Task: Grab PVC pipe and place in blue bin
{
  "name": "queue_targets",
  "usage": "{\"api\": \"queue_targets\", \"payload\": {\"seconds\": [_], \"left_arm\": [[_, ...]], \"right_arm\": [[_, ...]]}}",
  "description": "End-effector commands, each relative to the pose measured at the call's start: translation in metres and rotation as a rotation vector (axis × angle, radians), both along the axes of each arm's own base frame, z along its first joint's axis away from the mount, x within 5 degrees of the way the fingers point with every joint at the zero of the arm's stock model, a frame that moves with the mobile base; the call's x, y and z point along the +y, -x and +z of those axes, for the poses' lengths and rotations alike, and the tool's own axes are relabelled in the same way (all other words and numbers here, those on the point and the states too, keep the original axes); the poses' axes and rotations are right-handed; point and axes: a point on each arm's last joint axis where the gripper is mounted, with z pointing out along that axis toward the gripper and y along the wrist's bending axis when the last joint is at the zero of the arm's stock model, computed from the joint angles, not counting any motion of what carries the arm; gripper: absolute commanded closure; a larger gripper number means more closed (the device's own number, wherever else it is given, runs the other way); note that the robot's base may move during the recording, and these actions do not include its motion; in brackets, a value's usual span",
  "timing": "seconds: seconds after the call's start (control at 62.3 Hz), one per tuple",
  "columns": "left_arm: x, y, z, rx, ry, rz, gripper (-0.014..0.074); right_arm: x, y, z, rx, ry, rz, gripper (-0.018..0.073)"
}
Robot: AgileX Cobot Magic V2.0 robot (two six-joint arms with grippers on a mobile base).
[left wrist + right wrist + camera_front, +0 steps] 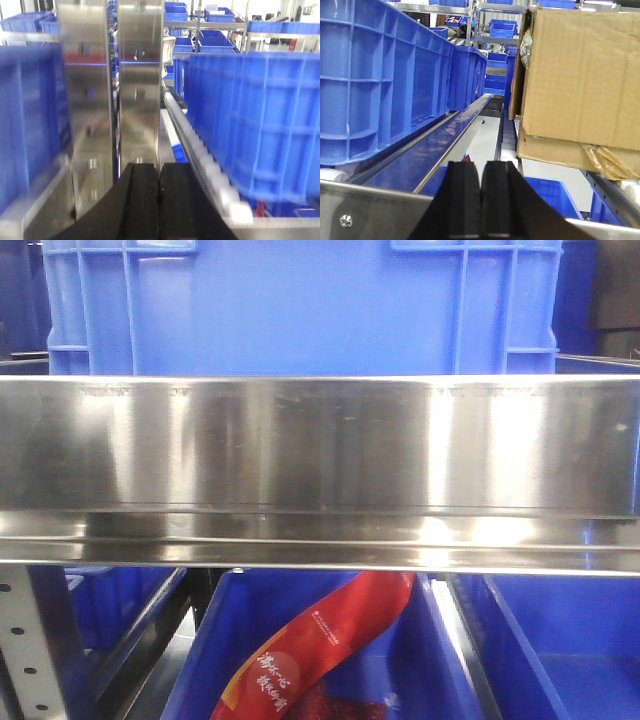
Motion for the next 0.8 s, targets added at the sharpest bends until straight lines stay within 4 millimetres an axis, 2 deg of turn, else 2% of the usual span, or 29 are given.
{"api": "queue_targets", "payload": {"seconds": [0.0, 0.08, 0.257, 0.305, 0.353, 0.787], "left_arm": [[0.001, 0.006, -0.019, -0.033, 0.011, 0.013, 0.0707], [0.002, 0.005, -0.037, -0.005, 0.005, 0.025, 0.0707], [0.002, 0.000, -0.060, -0.011, 0.011, 0.037, 0.0707], [0.002, 0.000, -0.055, -0.079, 0.026, 0.041, 0.0707], [0.003, 0.000, -0.059, -0.035, 0.041, 0.053, 0.0707], [0.004, 0.000, -0.057, -0.052, 0.016, 0.070, 0.0707]], "right_arm": [[0.000, 0.001, 0.003, -0.032, 0.003, -0.006, 0.0728], [0.000, 0.001, 0.003, -0.032, 0.003, -0.006, 0.0728], [0.000, 0.001, 0.003, -0.032, 0.003, -0.006, 0.0728], [0.000, 0.001, 0.003, -0.032, 0.003, -0.006, 0.0728], [0.000, 0.001, 0.003, -0.032, 0.003, -0.006, 0.0728], [0.000, 0.001, 0.003, -0.032, 0.003, -0.006, 0.0728]]}}
